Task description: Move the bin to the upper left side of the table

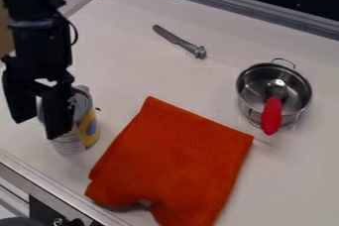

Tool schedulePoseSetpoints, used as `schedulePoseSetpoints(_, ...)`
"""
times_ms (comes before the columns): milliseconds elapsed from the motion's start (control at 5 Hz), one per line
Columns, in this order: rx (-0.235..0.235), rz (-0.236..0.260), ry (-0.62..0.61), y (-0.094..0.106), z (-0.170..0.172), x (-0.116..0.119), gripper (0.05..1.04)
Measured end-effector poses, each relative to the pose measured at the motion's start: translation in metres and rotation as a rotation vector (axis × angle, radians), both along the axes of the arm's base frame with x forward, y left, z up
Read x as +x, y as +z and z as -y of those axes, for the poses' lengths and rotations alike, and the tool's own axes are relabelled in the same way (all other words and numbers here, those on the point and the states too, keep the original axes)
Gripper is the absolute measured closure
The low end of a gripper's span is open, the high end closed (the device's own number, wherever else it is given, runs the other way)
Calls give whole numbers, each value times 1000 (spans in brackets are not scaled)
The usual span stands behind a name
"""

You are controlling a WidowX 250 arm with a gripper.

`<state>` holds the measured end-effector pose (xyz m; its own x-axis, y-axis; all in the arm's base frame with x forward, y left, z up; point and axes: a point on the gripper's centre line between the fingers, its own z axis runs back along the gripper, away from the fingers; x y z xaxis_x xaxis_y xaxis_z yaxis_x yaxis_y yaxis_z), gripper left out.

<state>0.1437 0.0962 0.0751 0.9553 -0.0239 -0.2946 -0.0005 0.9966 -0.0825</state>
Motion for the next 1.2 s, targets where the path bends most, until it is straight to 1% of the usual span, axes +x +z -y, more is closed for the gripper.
schedulePoseSetpoints(200,21,-2,4,-8,-2,-7,84)
schedulePoseSetpoints(400,58,26,42,-17,-4,-6,84)
schedulePoseSetpoints(600,78,83,75,-29,-3,-5,84)
schedulePoseSetpoints(800,96,124,131,-37,-2,3,84)
schedulePoseSetpoints(1000,92,135,153,-42,1,14,84)
schedulePoseSetpoints(1200,83,169,156,-41,0,30,84)
